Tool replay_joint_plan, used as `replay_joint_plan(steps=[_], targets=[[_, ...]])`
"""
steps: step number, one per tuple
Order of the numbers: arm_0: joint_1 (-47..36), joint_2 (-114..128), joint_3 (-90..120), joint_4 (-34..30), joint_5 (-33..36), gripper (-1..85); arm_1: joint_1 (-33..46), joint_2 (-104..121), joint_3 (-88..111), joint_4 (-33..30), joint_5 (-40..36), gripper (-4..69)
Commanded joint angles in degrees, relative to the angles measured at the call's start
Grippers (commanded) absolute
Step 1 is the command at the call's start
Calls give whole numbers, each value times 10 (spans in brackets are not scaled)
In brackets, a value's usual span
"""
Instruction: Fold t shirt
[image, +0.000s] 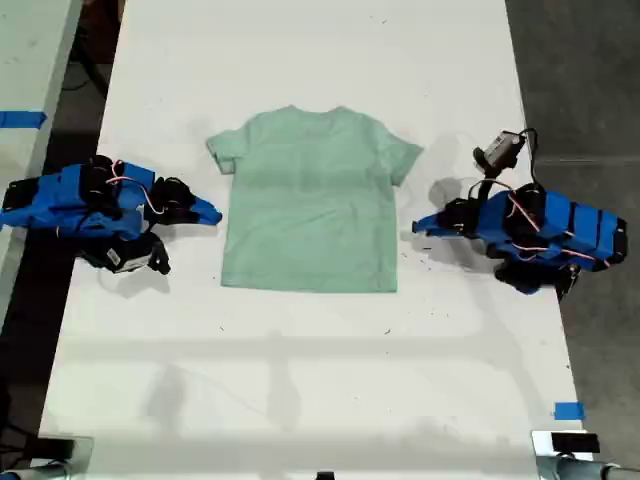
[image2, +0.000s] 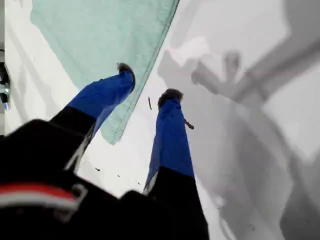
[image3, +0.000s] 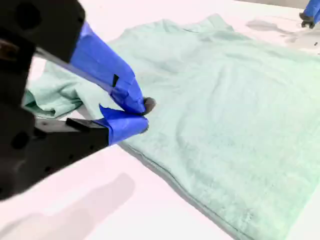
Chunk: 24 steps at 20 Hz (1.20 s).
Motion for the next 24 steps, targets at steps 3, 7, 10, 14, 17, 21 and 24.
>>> replay_joint_plan(steps=[3,7,10,14,17,21,24], targets=[[6,3,8,0,11,4,-4,3,36,-2,-1,106],[6,3,8,0,11,4,-4,3,36,-2,-2,110],[5,3,8,0,11,4,11,3,29,-16,-43,160],[3,3,8,0,10,7,37,-192,-221,24,-117,319],[7,3,8,1,12,98,69,-600,-571,105,-178,372],[17,3,8,1,14,122,254,-847,-838,161,-328,430],[16,3,8,1,14,120,312,-1056,-972,188,-354,458]])
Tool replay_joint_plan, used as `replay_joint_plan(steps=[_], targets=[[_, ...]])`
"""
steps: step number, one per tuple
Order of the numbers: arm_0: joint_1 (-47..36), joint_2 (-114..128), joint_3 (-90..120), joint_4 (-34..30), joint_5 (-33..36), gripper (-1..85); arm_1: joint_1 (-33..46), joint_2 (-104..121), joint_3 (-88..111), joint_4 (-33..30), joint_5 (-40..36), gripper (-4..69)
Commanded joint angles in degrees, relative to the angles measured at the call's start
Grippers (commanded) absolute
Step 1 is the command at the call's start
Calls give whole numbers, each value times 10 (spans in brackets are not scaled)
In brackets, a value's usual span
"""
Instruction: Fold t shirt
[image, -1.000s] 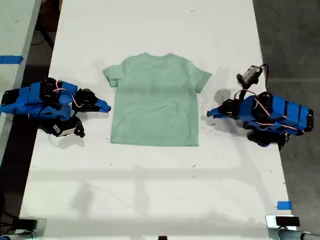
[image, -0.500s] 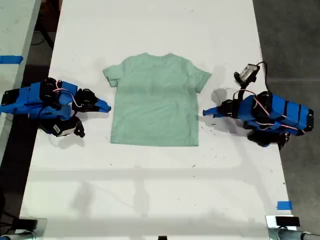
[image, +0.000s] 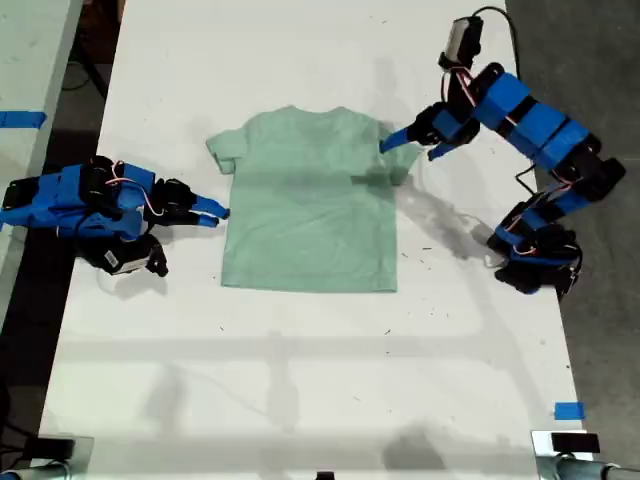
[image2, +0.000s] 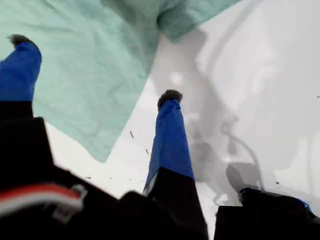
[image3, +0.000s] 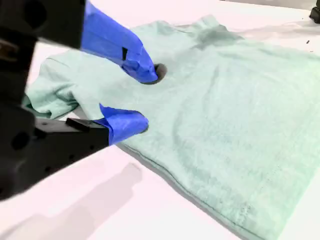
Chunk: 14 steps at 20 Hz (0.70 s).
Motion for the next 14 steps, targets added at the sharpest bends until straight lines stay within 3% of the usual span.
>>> replay_joint_plan(steps=[1,9,10,11,14], targets=[[5,3,8,1,5,118,40,-143,-109,4,-17,457],[4,3,8,1,5,112,37,-337,-164,-92,-14,367],[4,3,8,1,5,112,33,-357,-183,-92,-10,241],[5,3,8,1,5,111,33,-362,-187,-93,2,4],[5,3,8,1,5,109,32,-360,-245,-57,-4,4]])
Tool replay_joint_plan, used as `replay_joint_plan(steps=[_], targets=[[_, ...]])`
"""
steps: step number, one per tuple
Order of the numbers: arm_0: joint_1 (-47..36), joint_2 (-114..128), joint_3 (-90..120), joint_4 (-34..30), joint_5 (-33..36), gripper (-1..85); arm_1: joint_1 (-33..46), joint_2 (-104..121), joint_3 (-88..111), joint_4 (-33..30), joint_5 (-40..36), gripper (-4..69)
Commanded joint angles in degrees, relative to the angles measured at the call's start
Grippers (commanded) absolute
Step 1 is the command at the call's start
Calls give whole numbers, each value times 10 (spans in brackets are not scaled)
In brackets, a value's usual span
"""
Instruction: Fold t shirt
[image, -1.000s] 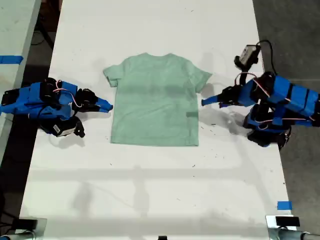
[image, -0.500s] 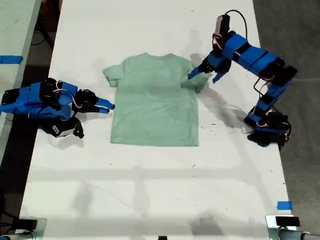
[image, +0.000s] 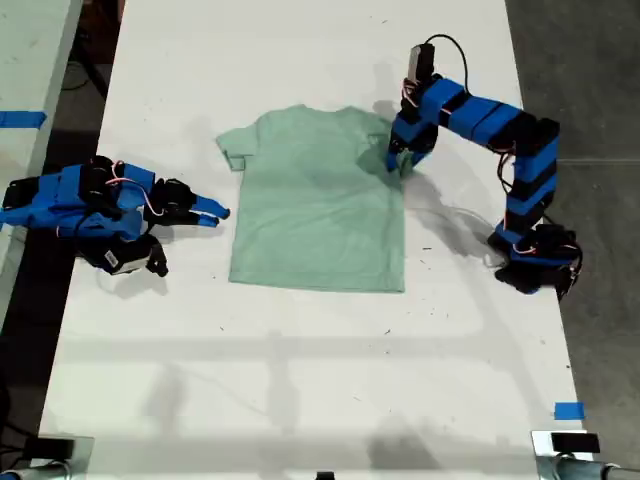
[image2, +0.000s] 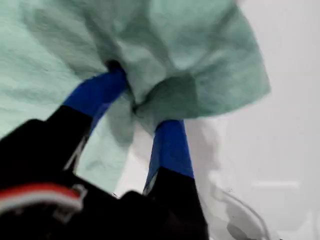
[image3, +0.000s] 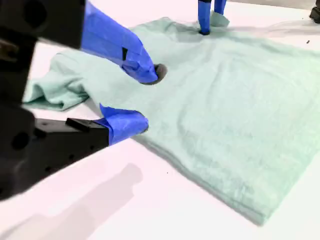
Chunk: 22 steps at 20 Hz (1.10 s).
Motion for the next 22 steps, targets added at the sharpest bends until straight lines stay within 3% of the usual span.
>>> replay_joint_plan(steps=[1,3,7,14,15,17,18,20,22], targets=[[5,3,8,1,5,109,-2,16,-106,55,1,4],[6,3,8,1,6,109,-8,22,-211,120,-1,4],[6,3,8,1,6,108,-40,58,-258,121,-21,5],[6,3,8,1,6,108,-173,25,-243,-69,-107,6],[7,3,8,1,6,109,-182,7,-243,-91,-108,42],[8,3,8,1,9,112,-187,-30,-245,-127,-133,353],[10,3,8,1,11,114,-183,-40,-247,-135,-139,434],[10,3,8,1,14,115,-185,-37,-246,-154,-162,481],[11,3,8,1,16,115,-196,-17,-260,-149,-166,475]])
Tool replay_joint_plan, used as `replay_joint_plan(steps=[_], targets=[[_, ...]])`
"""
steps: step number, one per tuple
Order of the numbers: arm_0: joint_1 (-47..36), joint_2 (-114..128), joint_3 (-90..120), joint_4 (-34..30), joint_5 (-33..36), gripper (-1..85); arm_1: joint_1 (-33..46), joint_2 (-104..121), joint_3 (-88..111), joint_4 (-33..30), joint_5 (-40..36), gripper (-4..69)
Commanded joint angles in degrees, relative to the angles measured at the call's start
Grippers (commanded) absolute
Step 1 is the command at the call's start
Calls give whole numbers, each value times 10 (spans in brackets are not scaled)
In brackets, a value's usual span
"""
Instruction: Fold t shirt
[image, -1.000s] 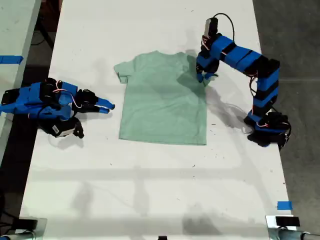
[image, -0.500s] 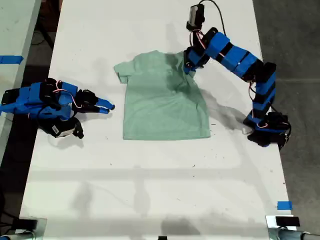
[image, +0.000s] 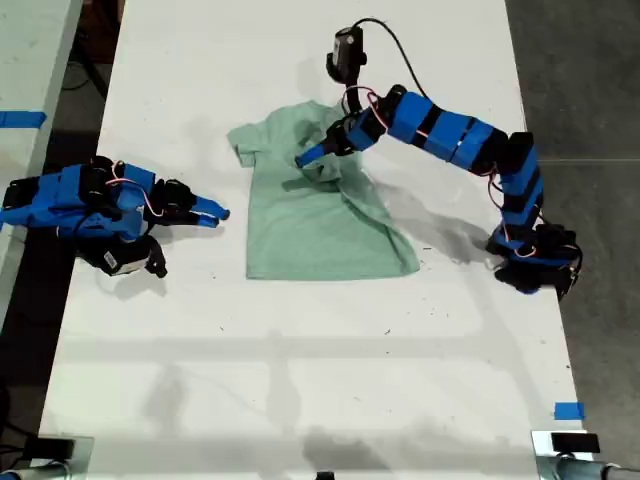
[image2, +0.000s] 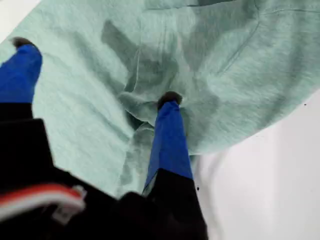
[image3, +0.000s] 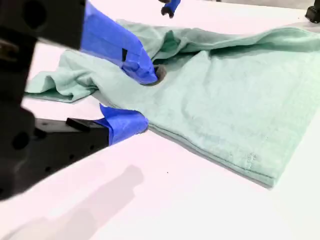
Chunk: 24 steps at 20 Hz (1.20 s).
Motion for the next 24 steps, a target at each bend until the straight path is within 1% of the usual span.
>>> replay_joint_plan(steps=[1,2,3,4,5,6,7,9,10,11,12,13,14,15,17,20,23,24], targets=[[10,3,8,1,4,115,-9,52,-47,9,6,462],[10,3,8,2,4,115,11,72,-56,60,41,445],[10,3,8,2,4,115,37,100,-60,134,90,409],[10,3,8,2,4,115,62,141,-52,222,143,373],[8,3,8,2,4,115,76,212,16,275,188,316],[7,3,8,2,4,115,71,330,147,271,227,272],[6,3,8,2,4,115,47,434,251,270,262,245],[6,3,8,2,4,113,-34,619,436,266,356,211],[6,3,8,2,4,112,-84,706,532,256,415,178],[6,3,8,2,4,111,-131,797,638,219,454,152],[6,3,8,2,2,109,-167,896,751,187,491,140],[6,3,8,1,2,108,-189,999,863,155,508,133],[6,3,8,1,2,106,-209,1106,969,124,518,126],[5,3,8,1,1,103,-229,1197,1059,106,526,120],[5,3,8,0,1,95,-258,1370,1201,104,543,103],[4,3,9,-1,1,84,-262,1372,1278,66,523,84],[-2,3,9,-1,-2,62,-243,1371,1294,61,510,61],[-4,3,9,-1,-3,54,-235,1371,1294,61,495,56]])
